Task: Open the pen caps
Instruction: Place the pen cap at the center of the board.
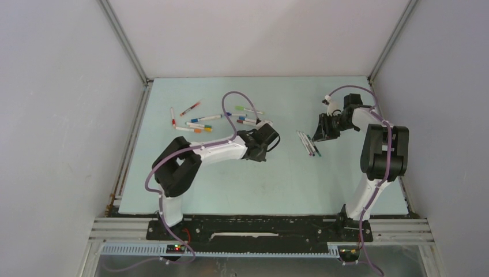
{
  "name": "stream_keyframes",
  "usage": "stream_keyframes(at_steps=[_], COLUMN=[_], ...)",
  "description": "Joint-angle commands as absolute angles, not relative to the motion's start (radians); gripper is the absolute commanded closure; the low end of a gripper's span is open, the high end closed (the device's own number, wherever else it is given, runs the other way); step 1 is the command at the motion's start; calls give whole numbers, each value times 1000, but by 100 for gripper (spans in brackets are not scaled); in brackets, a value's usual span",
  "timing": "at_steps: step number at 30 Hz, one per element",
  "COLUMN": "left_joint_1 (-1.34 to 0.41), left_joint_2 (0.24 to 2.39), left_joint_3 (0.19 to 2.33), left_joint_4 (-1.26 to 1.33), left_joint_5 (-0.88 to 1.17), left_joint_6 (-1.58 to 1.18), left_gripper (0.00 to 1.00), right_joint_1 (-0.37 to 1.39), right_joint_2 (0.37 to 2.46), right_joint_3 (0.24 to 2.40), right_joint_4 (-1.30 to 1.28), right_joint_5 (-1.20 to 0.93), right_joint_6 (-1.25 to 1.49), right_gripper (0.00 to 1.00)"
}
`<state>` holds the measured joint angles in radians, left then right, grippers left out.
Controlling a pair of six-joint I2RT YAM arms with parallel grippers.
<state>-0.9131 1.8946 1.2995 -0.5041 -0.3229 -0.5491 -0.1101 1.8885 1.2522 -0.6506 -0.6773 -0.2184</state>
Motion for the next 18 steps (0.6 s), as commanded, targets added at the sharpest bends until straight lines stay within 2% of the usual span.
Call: stream_keyframes(at_steps=[1,18], left_joint_1=[-892,-850], left_joint_2=[1911,1957], left_joint_3=[1371,1397], left_joint_4=[-508,-505], left_joint_5=[-281,-212], left_joint_6=[-519,-524], left_gripper=[94,84], right_joint_1=[-117,-123], right_joint_2=[1845,1846], right_joint_3=[1290,1290], right_joint_4=[-656,-660], right_joint_5=[-699,-716], right_joint_6=[-231,-232], right_gripper=[64,64])
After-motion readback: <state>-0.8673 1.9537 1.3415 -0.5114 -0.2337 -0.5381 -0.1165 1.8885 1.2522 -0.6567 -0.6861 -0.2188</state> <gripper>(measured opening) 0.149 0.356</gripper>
